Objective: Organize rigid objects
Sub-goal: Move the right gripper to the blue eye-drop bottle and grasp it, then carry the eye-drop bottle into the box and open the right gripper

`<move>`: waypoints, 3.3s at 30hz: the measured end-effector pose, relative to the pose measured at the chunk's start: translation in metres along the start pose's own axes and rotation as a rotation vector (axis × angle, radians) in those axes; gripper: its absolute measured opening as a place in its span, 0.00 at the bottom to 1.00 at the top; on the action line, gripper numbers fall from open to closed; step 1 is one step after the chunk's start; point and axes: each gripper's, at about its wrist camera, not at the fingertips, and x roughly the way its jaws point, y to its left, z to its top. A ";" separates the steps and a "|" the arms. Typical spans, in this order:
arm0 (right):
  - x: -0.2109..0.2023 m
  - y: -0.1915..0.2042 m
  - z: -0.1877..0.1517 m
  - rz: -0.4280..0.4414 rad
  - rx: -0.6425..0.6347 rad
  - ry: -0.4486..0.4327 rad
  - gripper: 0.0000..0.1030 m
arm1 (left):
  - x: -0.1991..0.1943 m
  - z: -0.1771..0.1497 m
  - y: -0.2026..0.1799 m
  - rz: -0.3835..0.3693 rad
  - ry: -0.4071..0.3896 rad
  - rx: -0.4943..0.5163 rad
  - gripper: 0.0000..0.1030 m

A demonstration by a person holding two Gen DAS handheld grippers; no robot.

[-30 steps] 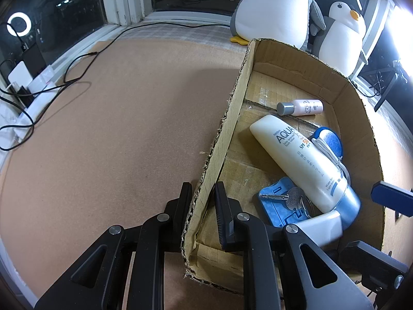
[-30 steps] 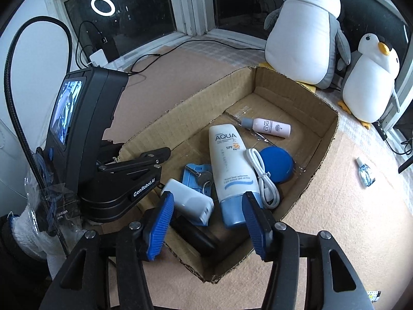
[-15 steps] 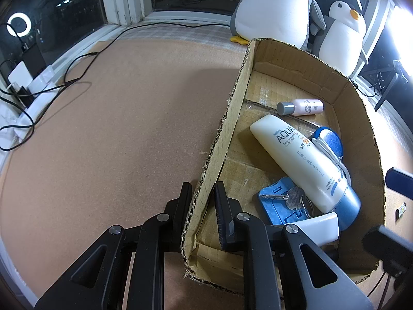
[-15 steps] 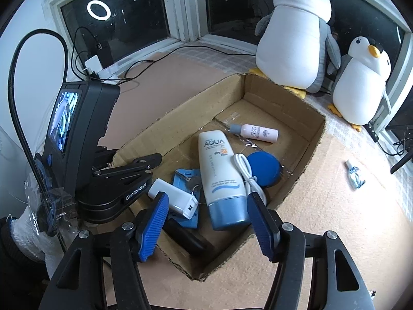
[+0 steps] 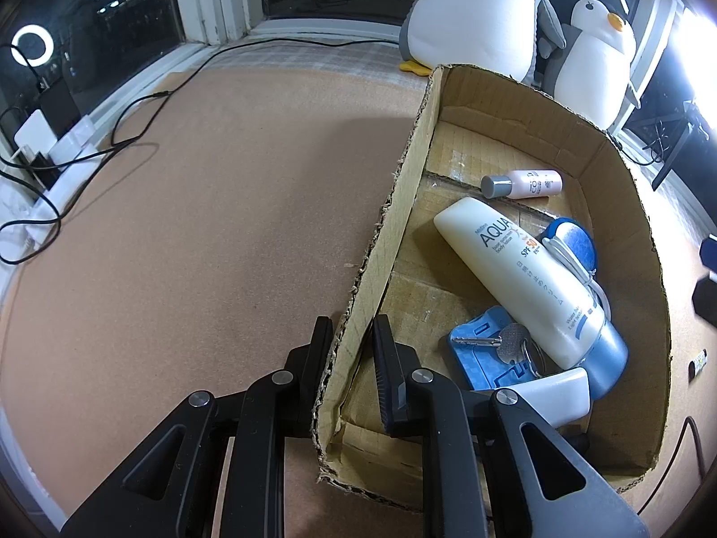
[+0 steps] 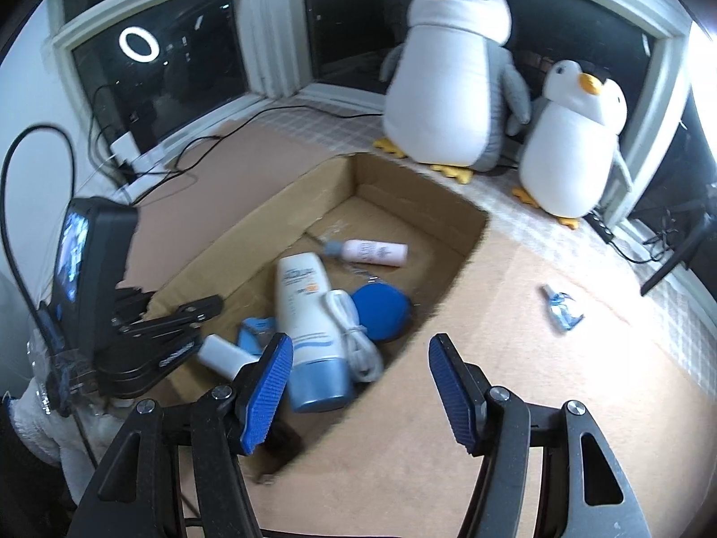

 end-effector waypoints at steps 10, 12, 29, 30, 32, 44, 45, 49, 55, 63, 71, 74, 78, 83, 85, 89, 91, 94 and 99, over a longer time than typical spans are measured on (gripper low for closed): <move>-0.002 -0.059 -0.001 -0.073 0.080 -0.023 0.57 | 0.000 0.000 0.000 0.002 0.001 0.002 0.16; -0.002 -0.077 -0.003 -0.083 0.111 -0.026 0.57 | 0.000 0.000 0.000 0.002 0.001 0.002 0.16; 0.050 -0.174 0.001 -0.142 0.254 0.029 0.57 | 0.000 0.000 -0.001 0.003 0.001 0.001 0.16; 0.054 -0.176 0.003 -0.141 0.254 0.033 0.57 | 0.000 0.000 -0.001 0.003 0.001 0.001 0.16; 0.063 -0.180 0.005 -0.141 0.257 0.041 0.57 | 0.000 0.000 -0.001 0.003 0.000 0.002 0.16; 0.094 -0.192 0.015 -0.155 0.239 0.067 0.57 | 0.000 0.000 -0.001 0.004 0.001 0.001 0.16; 0.095 -0.193 0.016 -0.153 0.241 0.067 0.57 | 0.000 0.000 -0.001 0.004 0.001 0.002 0.16; 0.102 -0.197 0.018 -0.145 0.247 0.071 0.57 | 0.000 0.000 -0.001 0.004 0.001 0.002 0.16; 0.110 -0.191 0.017 -0.125 0.227 0.088 0.50 | 0.000 0.000 -0.001 0.004 0.000 0.001 0.16; 0.111 -0.186 0.016 -0.110 0.219 0.106 0.37 | 0.000 0.000 -0.001 0.004 0.001 0.001 0.16; 0.116 -0.182 0.021 -0.135 0.171 0.122 0.32 | 0.001 0.000 -0.002 0.006 0.001 0.000 0.16; 0.116 -0.182 0.021 -0.136 0.173 0.122 0.29 | 0.001 0.000 -0.002 0.005 0.001 -0.001 0.15; 0.113 -0.181 0.018 -0.133 0.185 0.114 0.29 | 0.001 0.000 -0.002 0.005 0.001 0.000 0.15; 0.102 -0.178 0.009 -0.129 0.211 0.096 0.29 | 0.001 0.000 -0.002 0.005 0.001 0.000 0.15; 0.097 -0.177 0.006 -0.123 0.224 0.087 0.29 | 0.001 0.000 -0.002 0.005 0.001 0.000 0.15; 0.085 -0.170 0.003 -0.117 0.237 0.063 0.29 | 0.001 0.000 -0.002 0.005 0.001 0.000 0.15; 0.076 -0.165 0.003 -0.115 0.236 0.046 0.29 | 0.001 0.000 -0.002 0.005 0.001 0.000 0.15; 0.062 -0.154 0.007 -0.101 0.229 0.018 0.29 | 0.002 0.000 -0.002 0.004 0.001 -0.002 0.15; 0.039 -0.128 0.019 -0.080 0.189 -0.029 0.29 | 0.002 -0.001 -0.002 0.003 0.000 -0.003 0.15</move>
